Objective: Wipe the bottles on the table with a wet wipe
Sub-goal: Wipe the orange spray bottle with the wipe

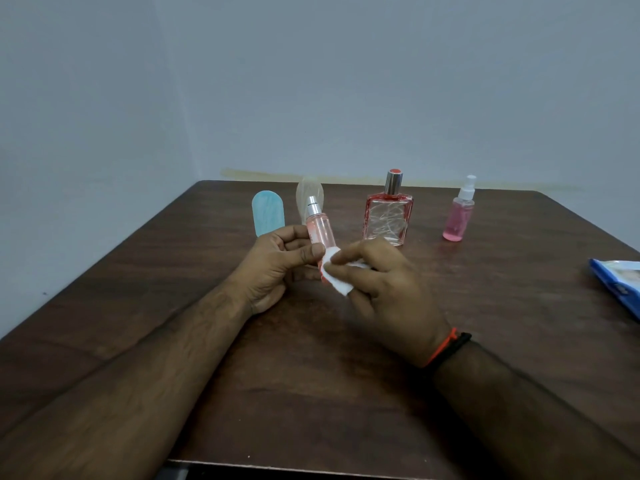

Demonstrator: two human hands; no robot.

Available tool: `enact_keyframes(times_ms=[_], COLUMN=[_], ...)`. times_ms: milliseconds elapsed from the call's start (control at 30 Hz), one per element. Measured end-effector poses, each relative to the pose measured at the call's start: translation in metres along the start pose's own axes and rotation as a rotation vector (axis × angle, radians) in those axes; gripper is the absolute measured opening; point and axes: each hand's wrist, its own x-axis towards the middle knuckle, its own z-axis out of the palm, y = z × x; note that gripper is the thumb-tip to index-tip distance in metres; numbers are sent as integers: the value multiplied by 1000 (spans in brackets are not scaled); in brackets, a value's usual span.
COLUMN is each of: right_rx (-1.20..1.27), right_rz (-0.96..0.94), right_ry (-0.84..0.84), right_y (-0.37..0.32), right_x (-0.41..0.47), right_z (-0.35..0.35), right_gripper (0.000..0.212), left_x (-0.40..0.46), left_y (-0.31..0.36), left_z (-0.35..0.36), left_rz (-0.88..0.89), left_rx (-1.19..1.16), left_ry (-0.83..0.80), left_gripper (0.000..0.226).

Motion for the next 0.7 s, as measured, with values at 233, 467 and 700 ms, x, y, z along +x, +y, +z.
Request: enact_keyframes(times_ms=[233,467,700], right_rx=[55,51,49], right_rz=[143,110,94], right_ry=[247,142,254], right_y=[6,6,5], right_x=[-1,2,-1], right_z=[-4,2,-1], right_gripper=[28,33,24], left_x=[-3,-7,-7], left_y=[3,2,3], left_z=[5,10,10], left_rz=[-51,-88,-78], left_rx=[-38,-26,-47], left_ry=[-80,-170,-165], left_gripper=[42,51,49])
